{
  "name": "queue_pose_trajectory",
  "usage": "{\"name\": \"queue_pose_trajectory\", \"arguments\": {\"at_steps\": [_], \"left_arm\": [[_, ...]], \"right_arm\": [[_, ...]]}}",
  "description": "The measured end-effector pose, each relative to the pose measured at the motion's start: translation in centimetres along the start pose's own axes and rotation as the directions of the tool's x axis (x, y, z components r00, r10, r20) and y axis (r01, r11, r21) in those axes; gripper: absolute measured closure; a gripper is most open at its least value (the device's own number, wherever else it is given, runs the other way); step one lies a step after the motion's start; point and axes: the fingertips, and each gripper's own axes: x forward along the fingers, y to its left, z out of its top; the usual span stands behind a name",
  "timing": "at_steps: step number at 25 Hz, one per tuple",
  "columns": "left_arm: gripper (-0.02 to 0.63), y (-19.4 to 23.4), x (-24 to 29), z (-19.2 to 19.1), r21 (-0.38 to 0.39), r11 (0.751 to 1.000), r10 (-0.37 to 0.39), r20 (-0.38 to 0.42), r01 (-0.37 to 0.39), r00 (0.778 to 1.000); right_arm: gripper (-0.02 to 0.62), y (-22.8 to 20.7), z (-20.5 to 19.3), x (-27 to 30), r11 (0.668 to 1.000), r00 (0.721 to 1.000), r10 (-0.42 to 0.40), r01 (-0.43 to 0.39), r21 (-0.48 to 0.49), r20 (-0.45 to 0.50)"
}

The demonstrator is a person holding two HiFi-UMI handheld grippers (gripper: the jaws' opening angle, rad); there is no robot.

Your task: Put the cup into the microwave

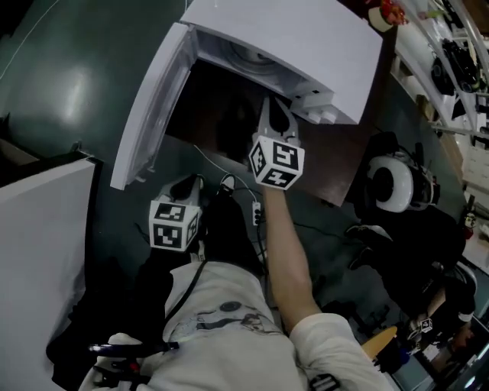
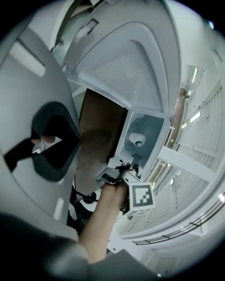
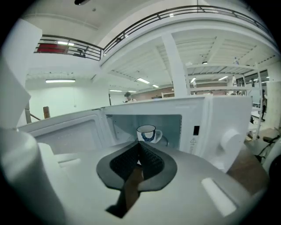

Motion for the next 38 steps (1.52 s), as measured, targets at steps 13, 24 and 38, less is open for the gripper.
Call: {"name": "queue_pose_trajectory", "arguments": {"at_steps": [13,24,38], "left_arm": [[0.606,-5.1,-4.3,5.8,0.171,0.976,-0.163,0.183,0.132,0.969],[0.606,-6.4,-7.3,4.7,0.216,0.963,-0.202,0.193,0.159,0.960],[0.606,-13.6,-14.5,-6.8,0.233,0.969,-0.146,0.289,0.078,0.946]], "right_arm": [[0.595,1.7,1.6,-16.9,0.985,0.984,-0.172,0.172,0.001,0.042],[0.595,3.7,0.8,-23.7,0.978,0.977,-0.209,0.209,-0.002,0.042],[0.595,6.2,-3.9,-39.8,0.989,0.982,-0.141,0.136,0.050,0.125]]}}
